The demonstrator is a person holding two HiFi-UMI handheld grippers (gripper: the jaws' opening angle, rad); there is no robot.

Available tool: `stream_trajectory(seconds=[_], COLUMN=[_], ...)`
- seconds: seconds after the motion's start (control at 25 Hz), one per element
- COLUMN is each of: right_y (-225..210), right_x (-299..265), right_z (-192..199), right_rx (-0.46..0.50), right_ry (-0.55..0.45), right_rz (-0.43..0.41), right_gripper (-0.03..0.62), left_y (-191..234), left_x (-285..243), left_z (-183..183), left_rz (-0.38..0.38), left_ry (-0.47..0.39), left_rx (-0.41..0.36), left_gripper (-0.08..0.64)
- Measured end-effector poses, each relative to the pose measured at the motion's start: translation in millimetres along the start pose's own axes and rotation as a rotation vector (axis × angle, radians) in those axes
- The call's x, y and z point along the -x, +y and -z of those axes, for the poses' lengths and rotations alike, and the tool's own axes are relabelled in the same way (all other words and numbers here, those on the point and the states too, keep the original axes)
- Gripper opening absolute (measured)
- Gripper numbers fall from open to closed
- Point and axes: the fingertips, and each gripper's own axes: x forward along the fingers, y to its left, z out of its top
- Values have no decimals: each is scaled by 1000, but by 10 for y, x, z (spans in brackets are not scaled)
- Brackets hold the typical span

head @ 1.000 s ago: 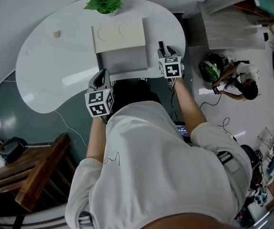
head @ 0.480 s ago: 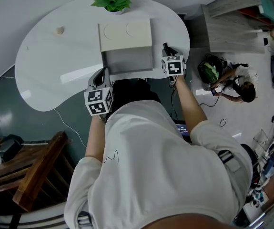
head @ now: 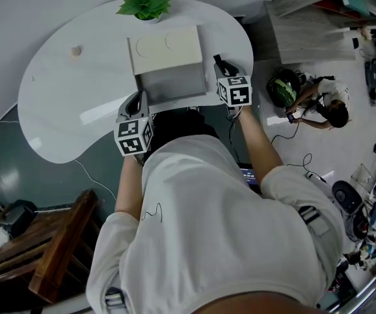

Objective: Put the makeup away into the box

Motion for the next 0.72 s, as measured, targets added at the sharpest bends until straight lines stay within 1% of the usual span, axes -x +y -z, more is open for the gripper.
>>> stream_trajectory(seconds=[0.2,0.36,0.52,0.72], right_y=[128,250,366,572], right_x=[169,324,448,487], right_z=[-232,-418,-570,-673], right_rx=[-1,15,73,128], right_ry=[-72,-125,-167,-180], right_rz=[-28,-64,-85,-136], right_gripper=[91,91,91,91], left_y=[-68,-111,-136,-94], left_x=[-66,-87,-70,-7], left_z=[-69,-127,-147,-89], left_rz=[36,46,45,22], left_ry=[-10,-21,-30,-33], left_rx=[-19,-25,-21,3], left_gripper=[20,20,20,20])
